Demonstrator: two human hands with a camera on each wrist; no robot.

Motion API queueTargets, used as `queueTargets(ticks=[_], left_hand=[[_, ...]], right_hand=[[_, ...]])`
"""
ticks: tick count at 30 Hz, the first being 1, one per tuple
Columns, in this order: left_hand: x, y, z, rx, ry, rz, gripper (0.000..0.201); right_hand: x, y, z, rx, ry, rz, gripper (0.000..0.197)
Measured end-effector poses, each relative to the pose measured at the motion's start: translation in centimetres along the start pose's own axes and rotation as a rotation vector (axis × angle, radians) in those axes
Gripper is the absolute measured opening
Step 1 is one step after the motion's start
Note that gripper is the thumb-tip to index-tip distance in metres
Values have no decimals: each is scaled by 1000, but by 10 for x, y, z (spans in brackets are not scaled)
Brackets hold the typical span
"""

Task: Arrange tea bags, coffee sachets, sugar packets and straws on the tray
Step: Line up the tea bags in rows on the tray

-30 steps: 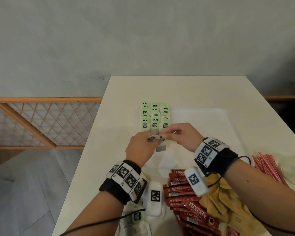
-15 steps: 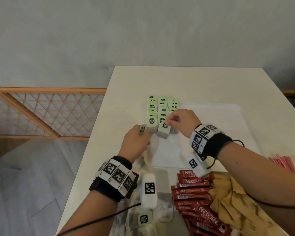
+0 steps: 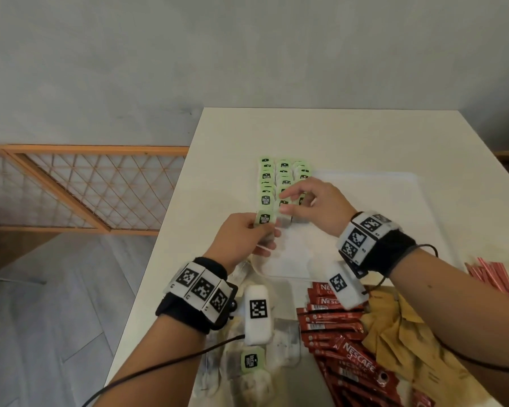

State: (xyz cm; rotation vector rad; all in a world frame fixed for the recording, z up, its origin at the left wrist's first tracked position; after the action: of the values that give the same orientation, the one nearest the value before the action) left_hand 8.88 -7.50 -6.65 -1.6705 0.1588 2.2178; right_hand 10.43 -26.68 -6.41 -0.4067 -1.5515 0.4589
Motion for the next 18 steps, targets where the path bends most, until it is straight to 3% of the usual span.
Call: queueTargets(ticks=[3, 5, 10, 14, 18], left_hand=[[-3, 10, 3, 50, 47, -82, 15], [-4, 16, 5, 51, 73, -108, 15], [0, 19, 8, -85, 183, -214, 22], [-4, 18, 13, -133, 296, -332, 6], [-9, 7, 5, -200, 298, -454, 16]], right_hand=[[5, 9, 23, 84, 11, -93, 12], [3, 12, 31, 62, 13, -86, 12], [3, 1, 36, -7, 38, -88, 14], [8, -8, 33, 13, 44, -35, 9], [15, -8, 27, 18, 40, -1, 7]])
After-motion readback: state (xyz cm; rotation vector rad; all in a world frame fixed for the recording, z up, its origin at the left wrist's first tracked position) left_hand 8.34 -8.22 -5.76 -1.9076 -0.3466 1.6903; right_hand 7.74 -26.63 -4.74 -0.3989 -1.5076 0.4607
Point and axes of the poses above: each hand's wrist, its own z-axis away from the middle knuckle, its own y-axis out of the palm, x = y × z, the point moved 1 cm from there along -z, towards the middle knuckle, and after that the axes turned 3 degrees about y, right-handed, at the moved point
